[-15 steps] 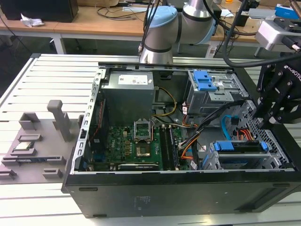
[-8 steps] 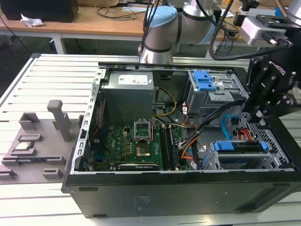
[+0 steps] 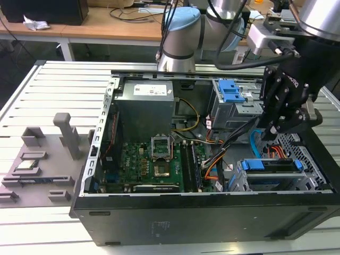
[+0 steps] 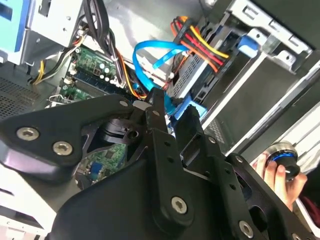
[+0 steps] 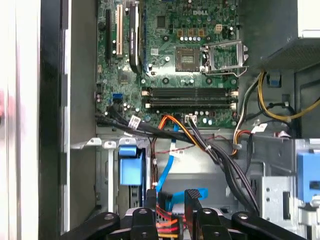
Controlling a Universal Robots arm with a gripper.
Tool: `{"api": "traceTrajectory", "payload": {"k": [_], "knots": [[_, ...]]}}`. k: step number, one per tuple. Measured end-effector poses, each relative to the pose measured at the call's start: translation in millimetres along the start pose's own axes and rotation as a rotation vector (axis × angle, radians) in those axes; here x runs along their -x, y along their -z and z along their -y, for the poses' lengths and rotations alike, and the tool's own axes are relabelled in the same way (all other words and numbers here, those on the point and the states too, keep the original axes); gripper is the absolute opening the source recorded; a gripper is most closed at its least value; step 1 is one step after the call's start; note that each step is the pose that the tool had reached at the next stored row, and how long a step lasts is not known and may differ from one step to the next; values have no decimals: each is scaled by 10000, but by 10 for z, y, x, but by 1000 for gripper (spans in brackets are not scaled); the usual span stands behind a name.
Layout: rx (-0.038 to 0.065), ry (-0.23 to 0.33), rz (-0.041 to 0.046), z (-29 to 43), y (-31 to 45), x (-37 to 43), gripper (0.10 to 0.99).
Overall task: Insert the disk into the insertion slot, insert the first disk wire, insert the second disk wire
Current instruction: 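Insert the second disk wire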
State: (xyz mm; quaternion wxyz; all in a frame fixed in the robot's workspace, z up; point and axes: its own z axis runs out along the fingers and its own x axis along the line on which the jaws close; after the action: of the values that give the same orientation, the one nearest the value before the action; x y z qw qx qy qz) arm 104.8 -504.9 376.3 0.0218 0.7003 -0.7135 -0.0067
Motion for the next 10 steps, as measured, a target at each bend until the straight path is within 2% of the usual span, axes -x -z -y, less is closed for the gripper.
{"api": "traceTrajectory", "payload": {"k": [4,10], "knots": [[-2,-4,-115,-30,-31,0,361],[-2,-5,-123,-31,-32,0,345]]}}
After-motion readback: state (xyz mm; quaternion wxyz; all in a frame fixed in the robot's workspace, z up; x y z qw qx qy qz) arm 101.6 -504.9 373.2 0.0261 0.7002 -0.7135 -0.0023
